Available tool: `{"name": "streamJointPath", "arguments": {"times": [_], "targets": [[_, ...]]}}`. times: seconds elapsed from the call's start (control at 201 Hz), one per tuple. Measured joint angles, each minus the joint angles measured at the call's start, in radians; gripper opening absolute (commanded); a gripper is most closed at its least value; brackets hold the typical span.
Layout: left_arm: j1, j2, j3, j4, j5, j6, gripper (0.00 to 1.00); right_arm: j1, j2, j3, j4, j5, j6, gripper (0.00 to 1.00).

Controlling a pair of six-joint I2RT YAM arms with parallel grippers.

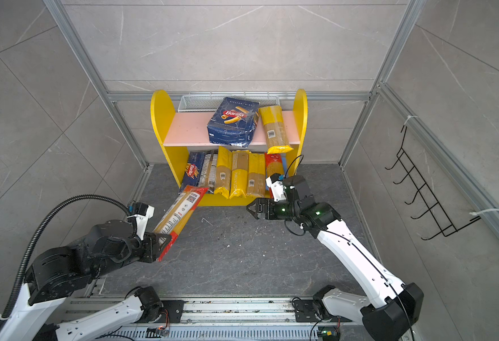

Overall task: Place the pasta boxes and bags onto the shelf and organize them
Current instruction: 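Lift the red-ended bag upright with the left gripper toward the shelf, then raise the red-ended bag onto the pink top shelf with the left gripper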

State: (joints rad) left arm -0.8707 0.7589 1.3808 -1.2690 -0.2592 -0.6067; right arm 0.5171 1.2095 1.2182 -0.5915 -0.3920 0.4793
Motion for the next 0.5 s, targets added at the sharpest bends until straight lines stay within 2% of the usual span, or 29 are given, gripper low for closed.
{"name": "streamJointPath", "arguments": {"times": [0.503], "targets": [[0.0, 0.118, 0.243, -0.071, -0.005, 0.054, 0.0, 0.01, 0.091, 0.131, 0.009, 0.003, -0.004, 1.0]]}}
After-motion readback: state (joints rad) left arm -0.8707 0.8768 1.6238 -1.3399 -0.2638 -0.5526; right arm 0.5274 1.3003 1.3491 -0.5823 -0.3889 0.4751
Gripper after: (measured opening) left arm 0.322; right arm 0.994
